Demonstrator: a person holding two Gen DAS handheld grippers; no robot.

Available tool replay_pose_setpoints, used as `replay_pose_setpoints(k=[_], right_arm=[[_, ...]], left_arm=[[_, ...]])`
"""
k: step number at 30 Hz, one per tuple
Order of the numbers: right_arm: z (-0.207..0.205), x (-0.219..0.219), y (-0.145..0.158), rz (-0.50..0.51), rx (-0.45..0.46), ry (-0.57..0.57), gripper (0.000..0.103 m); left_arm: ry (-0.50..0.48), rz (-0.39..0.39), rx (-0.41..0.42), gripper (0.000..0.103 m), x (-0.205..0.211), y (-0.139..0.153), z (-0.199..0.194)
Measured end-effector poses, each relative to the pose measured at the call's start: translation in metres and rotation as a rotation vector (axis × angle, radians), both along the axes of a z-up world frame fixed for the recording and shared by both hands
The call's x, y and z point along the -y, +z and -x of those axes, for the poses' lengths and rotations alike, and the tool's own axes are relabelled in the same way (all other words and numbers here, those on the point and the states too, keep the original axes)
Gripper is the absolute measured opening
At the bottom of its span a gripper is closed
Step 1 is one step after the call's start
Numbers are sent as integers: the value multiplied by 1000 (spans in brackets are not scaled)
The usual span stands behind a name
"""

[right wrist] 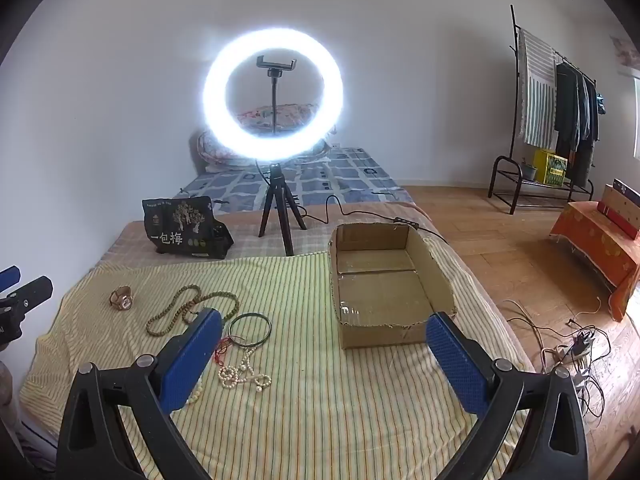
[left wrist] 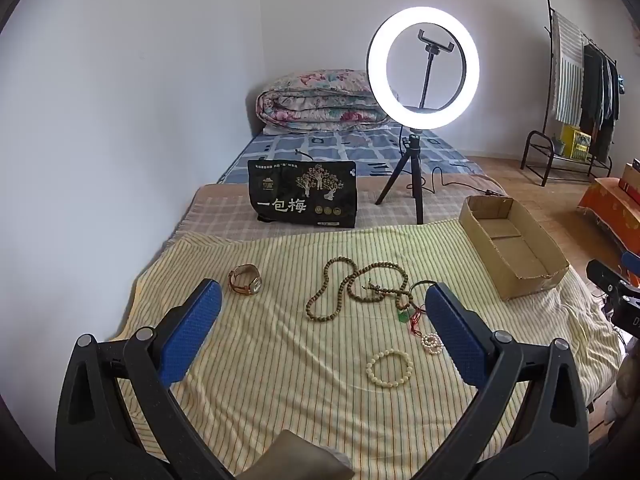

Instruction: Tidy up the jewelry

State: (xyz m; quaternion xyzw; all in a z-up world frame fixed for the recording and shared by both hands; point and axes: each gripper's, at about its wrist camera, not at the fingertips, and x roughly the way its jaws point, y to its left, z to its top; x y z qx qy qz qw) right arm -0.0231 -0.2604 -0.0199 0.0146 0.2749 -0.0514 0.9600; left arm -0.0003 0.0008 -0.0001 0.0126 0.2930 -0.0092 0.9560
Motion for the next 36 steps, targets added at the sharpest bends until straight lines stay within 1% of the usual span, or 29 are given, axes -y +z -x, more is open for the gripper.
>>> replay_pose_setpoints(k=[8, 9, 15, 16, 20, 36], right_arm=[[3, 3, -3, -1, 7, 7, 103], [0, 0, -2, 7, -6, 3, 103], [-1, -1, -1, 13, -8, -4, 103], [-1, -1, -1, 12, -8, -4, 103], [-2, -1, -1, 14, -8, -4, 103], [-2, 0, -3, 10, -11, -6, 103]], left_arm=[[-2, -3, -1, 103, -1, 1, 0], [-2, -11, 8, 103, 1, 0, 1], [3, -11, 14, 103, 3, 0, 0], [7, -11, 15, 103, -1, 8, -4], [16, -7, 27, 103, -3, 12, 0], [20, -1, 36, 103, -2, 12, 2]])
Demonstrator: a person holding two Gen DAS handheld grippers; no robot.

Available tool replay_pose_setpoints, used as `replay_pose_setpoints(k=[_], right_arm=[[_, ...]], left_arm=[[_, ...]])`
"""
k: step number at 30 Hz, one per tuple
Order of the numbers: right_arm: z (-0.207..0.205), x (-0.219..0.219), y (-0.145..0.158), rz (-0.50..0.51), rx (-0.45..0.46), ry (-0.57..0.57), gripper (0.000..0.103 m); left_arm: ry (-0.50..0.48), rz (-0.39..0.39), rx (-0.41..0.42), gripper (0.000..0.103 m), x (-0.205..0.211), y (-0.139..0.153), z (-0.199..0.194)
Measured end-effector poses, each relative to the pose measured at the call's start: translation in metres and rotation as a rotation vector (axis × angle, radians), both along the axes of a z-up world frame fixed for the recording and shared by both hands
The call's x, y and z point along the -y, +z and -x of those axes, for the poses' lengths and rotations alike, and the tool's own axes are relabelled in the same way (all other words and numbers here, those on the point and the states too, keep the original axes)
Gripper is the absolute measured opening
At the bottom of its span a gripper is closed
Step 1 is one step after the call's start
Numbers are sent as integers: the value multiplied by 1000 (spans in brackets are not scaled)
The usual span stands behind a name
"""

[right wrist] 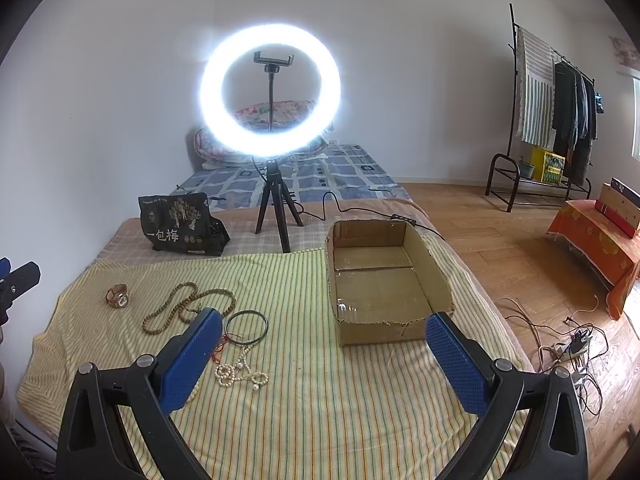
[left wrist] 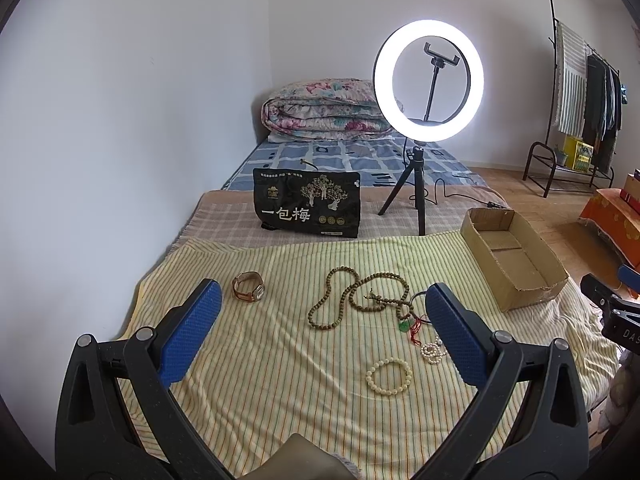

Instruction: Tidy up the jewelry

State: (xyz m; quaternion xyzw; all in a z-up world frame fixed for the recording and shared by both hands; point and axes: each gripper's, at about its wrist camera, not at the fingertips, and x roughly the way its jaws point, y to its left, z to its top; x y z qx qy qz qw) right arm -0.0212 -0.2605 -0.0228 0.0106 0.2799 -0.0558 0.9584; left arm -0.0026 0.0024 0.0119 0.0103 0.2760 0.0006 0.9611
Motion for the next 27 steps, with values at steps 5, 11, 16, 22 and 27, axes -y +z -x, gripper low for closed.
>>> replay_pose_setpoints(k=[5, 11, 16, 22, 27], right_arm=[[-1, 0, 0, 0, -2, -1, 103], [-1, 0, -1, -2, -6, -3, 103], [-2, 0, -2, -6, -11, -4, 103], [-2, 0, -2, -6, -13, -2, 103], [-2, -2, -4, -4, -23, 2, 103]], left_arm=[[1, 2, 1, 103, -1, 1, 0], [0, 1, 2, 103, -1, 1, 0], [-1, 5, -2, 103, -2, 2, 0], [-1, 4, -2, 103, -2, 1, 0], [-1, 4, -1, 103, -2, 1, 1]])
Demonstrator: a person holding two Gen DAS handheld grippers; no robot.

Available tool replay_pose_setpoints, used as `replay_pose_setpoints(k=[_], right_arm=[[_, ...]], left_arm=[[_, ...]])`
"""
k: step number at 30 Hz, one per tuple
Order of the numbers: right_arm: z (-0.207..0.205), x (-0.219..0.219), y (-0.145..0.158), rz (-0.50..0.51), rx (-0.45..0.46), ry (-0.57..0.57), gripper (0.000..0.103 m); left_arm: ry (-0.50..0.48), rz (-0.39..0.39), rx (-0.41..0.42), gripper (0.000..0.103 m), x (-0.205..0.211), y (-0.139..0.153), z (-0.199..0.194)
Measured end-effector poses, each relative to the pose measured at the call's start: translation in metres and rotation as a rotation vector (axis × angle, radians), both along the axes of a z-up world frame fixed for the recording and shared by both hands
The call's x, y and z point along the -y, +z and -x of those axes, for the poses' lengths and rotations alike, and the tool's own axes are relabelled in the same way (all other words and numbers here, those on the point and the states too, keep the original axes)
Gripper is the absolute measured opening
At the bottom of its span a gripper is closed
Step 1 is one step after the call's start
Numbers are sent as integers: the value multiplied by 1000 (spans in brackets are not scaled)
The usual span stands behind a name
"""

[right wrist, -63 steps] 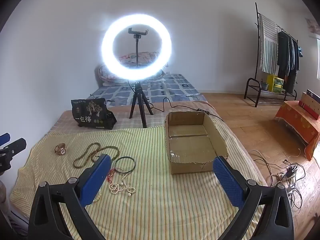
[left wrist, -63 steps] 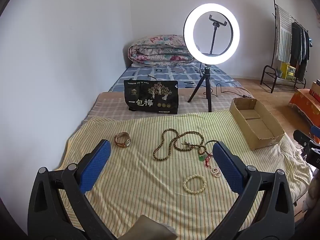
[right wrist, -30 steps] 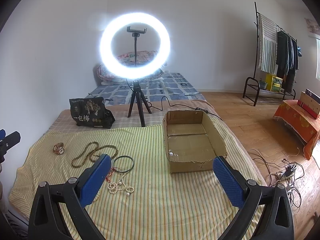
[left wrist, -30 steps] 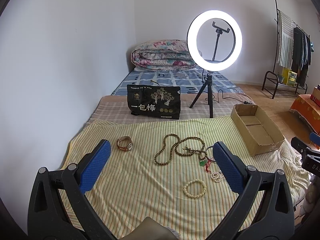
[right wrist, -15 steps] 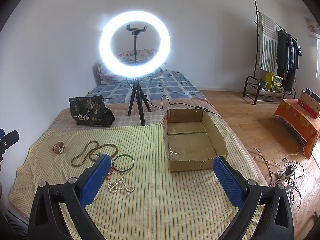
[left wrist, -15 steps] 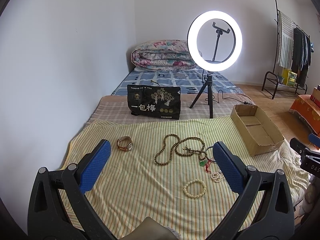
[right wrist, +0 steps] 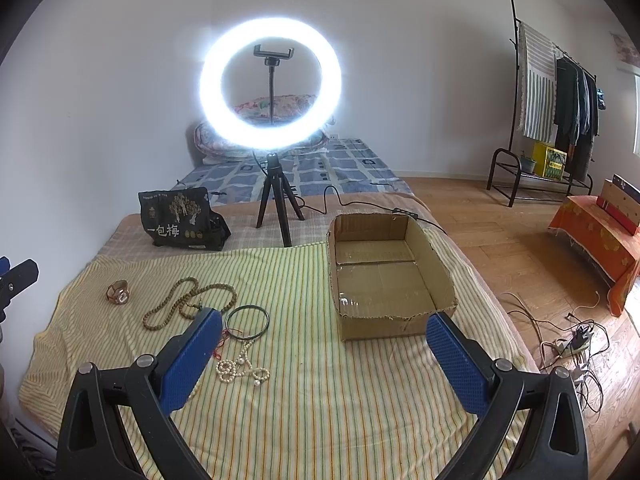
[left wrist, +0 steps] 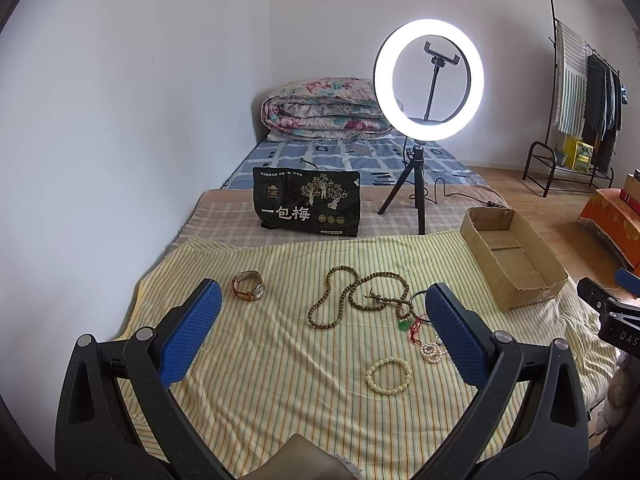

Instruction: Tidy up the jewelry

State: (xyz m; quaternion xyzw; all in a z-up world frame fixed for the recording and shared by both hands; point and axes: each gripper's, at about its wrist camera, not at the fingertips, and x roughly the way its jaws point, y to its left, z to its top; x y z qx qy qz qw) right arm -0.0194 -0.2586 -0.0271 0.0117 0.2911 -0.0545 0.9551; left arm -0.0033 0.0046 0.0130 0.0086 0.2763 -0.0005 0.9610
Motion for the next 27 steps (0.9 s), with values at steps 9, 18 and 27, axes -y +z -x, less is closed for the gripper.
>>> replay_pose_setpoints(k=[9, 18, 27], right_arm=[[-2, 0, 1, -3, -4, -2, 103], [-3, 1, 1, -7, -11, -1, 103], [-5, 1, 0, -10, -19, 1, 103]], left_arm=[[-2, 1, -1, 103, 0, 0, 0], [-1, 2, -1, 103, 0, -1, 0], [0, 3, -4, 103, -1, -2, 1]])
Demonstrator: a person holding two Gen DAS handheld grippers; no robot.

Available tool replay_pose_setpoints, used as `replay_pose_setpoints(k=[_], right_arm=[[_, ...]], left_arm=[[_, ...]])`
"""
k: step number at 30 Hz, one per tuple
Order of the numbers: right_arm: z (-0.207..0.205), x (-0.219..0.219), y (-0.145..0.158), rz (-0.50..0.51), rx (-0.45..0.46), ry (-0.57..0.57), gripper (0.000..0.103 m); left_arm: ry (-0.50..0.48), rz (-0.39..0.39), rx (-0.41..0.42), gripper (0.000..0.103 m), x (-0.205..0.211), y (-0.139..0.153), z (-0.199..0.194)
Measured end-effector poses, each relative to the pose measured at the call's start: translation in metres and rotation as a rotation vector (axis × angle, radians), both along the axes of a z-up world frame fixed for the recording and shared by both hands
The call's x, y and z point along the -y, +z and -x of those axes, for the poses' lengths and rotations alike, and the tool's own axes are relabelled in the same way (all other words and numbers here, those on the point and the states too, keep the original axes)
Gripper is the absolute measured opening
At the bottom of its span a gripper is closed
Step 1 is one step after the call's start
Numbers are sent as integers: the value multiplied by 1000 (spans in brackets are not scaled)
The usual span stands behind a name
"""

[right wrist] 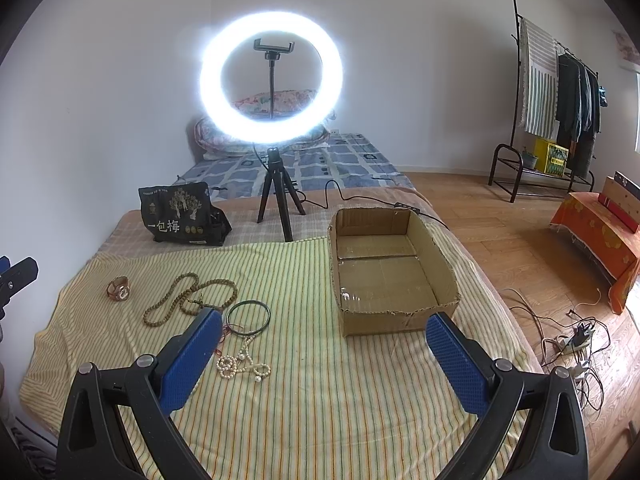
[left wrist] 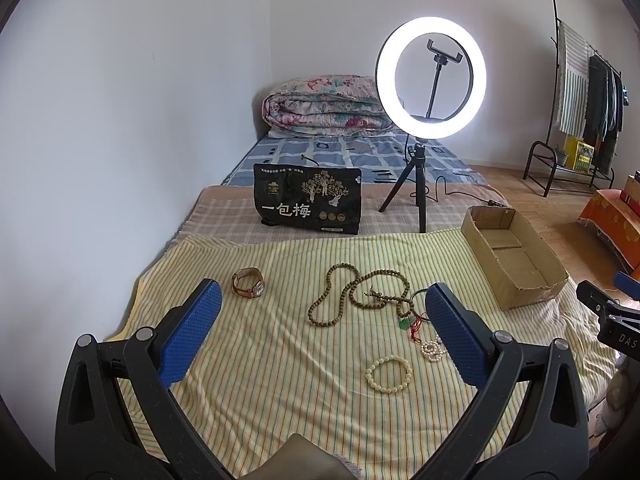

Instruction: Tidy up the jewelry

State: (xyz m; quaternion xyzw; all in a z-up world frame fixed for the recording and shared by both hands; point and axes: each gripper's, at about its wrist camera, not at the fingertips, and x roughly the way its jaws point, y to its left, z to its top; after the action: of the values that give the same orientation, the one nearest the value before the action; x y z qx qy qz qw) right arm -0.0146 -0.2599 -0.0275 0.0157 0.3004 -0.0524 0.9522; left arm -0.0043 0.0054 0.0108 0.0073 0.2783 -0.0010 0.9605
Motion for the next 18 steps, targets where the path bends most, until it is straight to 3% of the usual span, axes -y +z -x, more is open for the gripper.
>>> replay_pose_setpoints(k=[18], right_arm=[[-3, -1, -5, -3, -28, 15, 103]], left_arm=[[26, 11, -70, 103, -12, -16, -16]])
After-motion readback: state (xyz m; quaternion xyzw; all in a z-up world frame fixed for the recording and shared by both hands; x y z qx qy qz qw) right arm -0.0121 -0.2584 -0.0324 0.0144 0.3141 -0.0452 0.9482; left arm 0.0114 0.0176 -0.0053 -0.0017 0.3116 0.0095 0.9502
